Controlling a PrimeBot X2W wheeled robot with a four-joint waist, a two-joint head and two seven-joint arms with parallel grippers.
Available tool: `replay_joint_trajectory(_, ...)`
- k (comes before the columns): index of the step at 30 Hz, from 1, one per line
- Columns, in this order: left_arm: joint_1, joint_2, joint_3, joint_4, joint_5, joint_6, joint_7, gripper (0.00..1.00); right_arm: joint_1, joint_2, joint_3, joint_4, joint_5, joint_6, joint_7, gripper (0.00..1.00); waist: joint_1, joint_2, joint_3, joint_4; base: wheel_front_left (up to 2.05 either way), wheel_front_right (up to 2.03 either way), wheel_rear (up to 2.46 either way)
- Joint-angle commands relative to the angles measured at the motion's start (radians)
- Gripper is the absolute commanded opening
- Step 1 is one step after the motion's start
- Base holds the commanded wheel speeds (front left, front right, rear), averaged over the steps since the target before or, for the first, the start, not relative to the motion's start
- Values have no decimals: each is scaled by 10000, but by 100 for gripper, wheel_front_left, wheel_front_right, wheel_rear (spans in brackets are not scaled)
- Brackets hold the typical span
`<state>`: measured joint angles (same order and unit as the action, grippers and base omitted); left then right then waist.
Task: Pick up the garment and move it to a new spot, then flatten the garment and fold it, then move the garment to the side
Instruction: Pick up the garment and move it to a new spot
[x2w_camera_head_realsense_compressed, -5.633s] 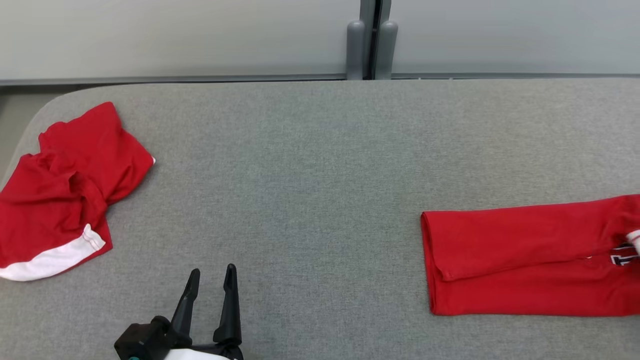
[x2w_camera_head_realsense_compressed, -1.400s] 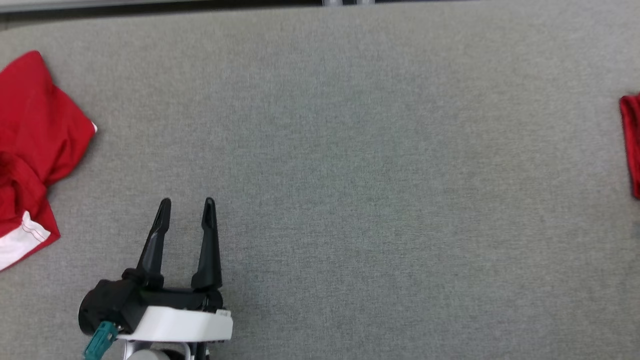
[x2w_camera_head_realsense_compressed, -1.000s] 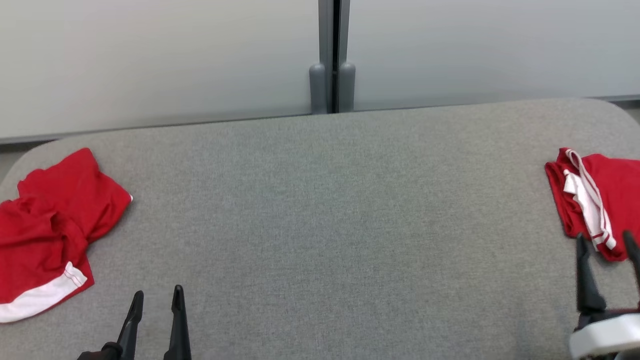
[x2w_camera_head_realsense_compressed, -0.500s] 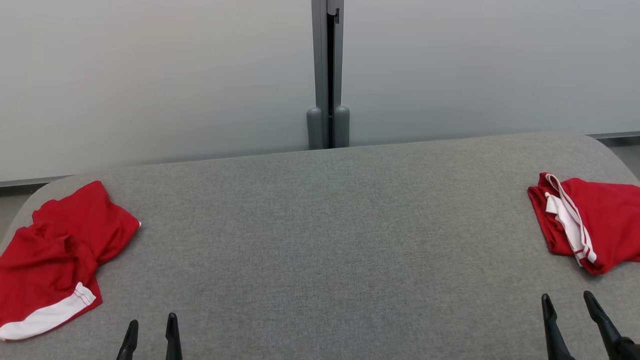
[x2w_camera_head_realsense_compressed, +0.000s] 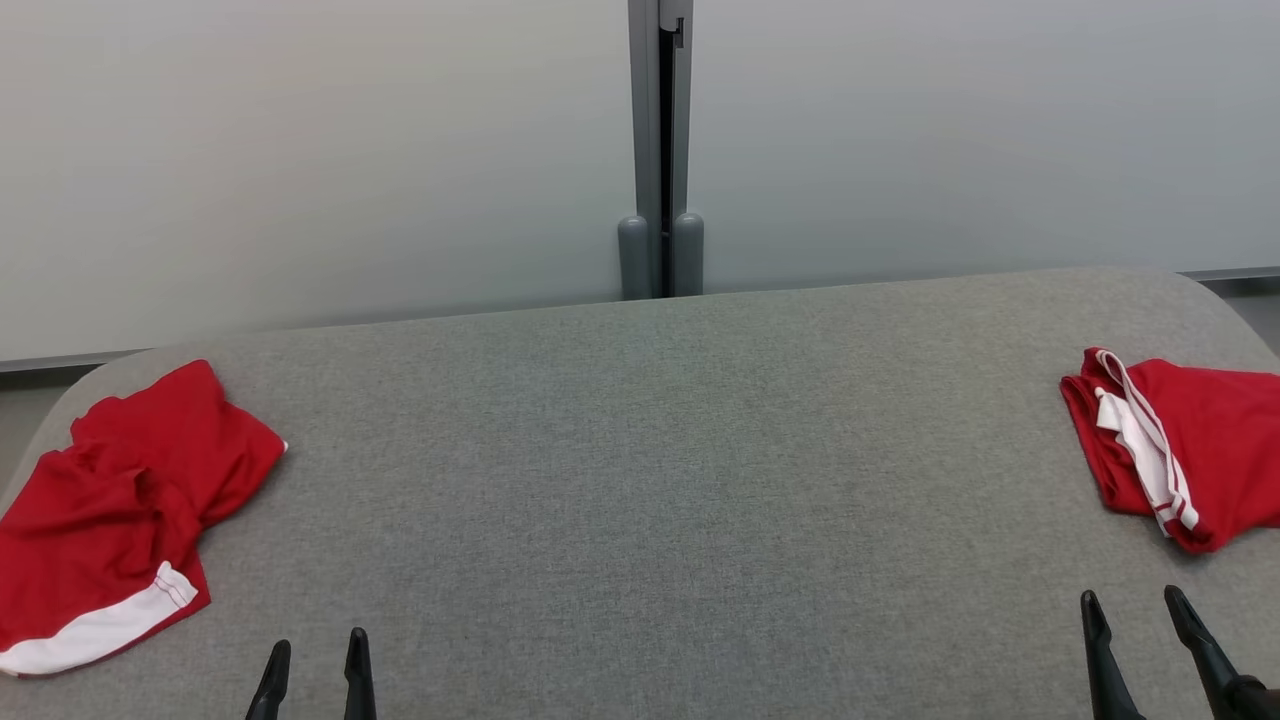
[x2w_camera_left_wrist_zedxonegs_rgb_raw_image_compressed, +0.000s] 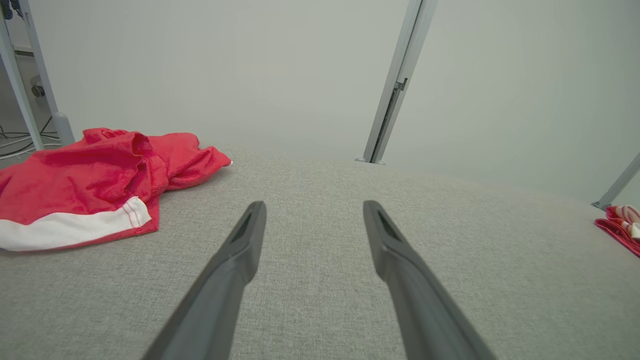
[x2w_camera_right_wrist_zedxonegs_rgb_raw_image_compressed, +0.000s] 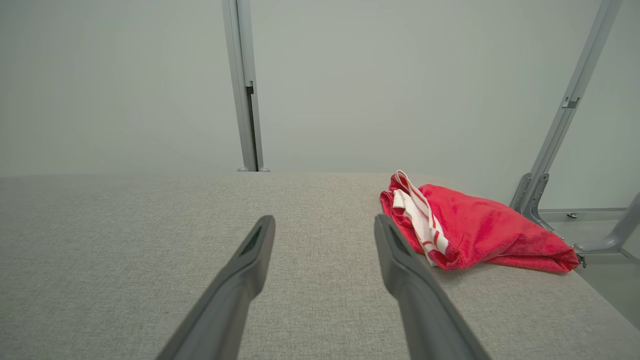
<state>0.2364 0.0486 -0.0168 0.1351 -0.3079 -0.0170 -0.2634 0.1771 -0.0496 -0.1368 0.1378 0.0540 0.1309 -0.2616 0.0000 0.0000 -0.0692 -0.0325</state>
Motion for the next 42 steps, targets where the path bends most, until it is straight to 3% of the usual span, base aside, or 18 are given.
replay_joint_trajectory(1,-205,38,-29,-3,108,-58,-15,100,36,-35,-34,-28,4,-2,-48,100,0,0,-2,87,0,0,0)
replay_joint_trajectory(6,-483,41,-97,39,215,-122,-15,100,224,-33,-289,-190,216,-2,-48,100,0,0,57,1124,0,0,0)
replay_joint_trajectory(14,-334,38,4,60,363,-118,-15,100,50,-32,368,-157,437,-1,-48,100,0,0,114,3338,0,0,0)
replay_joint_trajectory(18,-116,32,240,-144,446,-230,-15,100,-265,-29,769,-27,326,-1,-48,100,0,0,158,3974,0,0,0)
replay_joint_trajectory(27,-404,35,581,-751,80,-104,-15,100,-591,-44,1353,-91,149,-2,-48,100,0,0,577,3847,0,0,0)
replay_joint_trajectory(31,-1499,30,351,-484,-117,-237,-12,100,-988,-147,1326,-507,-123,-2,-47,100,0,0,1827,3697,0,0,0)
replay_joint_trajectory(37,-5008,166,213,1318,-405,-241,537,100,-2425,-1144,1812,-1166,-209,-2,-48,100,0,0,4694,3256,0,0,0)
replay_joint_trajectory(41,-7564,601,430,2795,-536,-157,1205,100,-3250,-1699,2086,-1485,-82,-2,-47,100,0,0,6187,2998,0,0,0)
replay_joint_trajectory(42,-8589,884,461,3731,-518,-73,1690,100,-3433,-1889,2174,-1602,-8,-2,-47,100,0,0,6625,2874,0,0,0)
